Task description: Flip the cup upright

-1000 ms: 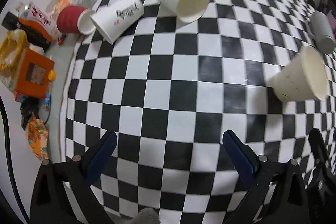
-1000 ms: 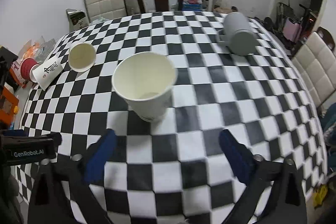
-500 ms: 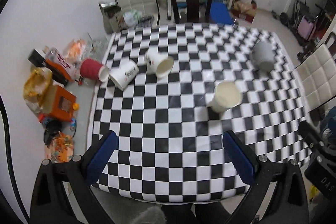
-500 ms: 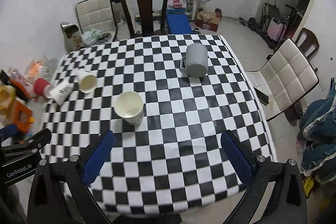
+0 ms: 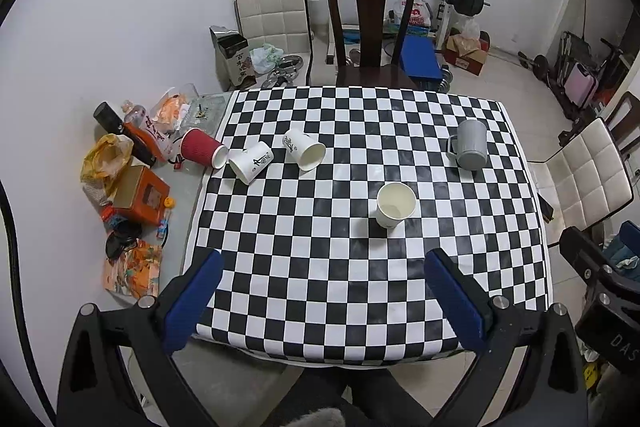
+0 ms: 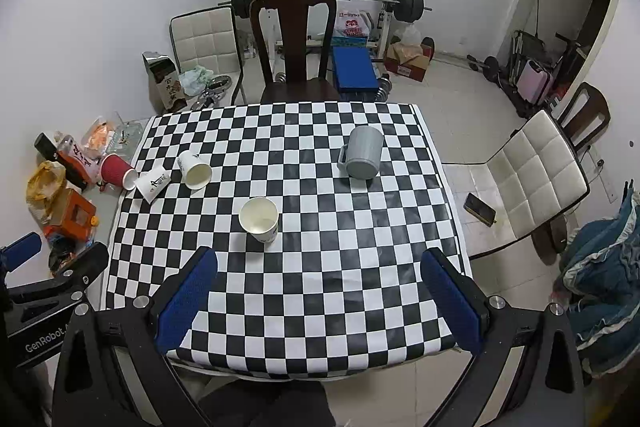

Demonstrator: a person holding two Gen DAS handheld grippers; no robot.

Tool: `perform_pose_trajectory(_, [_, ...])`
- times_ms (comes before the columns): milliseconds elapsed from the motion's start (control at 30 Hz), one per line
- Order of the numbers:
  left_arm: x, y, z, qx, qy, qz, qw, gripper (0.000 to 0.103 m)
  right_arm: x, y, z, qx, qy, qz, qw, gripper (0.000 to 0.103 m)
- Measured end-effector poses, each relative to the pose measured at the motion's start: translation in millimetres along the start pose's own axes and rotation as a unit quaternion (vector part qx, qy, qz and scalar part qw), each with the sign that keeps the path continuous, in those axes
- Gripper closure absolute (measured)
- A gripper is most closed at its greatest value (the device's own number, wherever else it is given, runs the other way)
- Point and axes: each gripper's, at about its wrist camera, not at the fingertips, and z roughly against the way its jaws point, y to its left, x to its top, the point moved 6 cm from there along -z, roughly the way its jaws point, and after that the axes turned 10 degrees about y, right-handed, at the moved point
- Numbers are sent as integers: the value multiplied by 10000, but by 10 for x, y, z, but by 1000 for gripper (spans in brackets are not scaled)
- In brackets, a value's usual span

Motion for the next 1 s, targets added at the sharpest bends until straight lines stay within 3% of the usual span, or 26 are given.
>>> perform_pose_trajectory(467, [-150, -33, 118, -4, 82, 107, 9999, 0, -87, -179, 280, -125, -24, 23, 9999, 0])
perform_pose_trajectory(1000, [-186, 4, 152, -33, 69, -25, 10000, 0, -84, -310, 207, -145, 37, -35, 9999, 0])
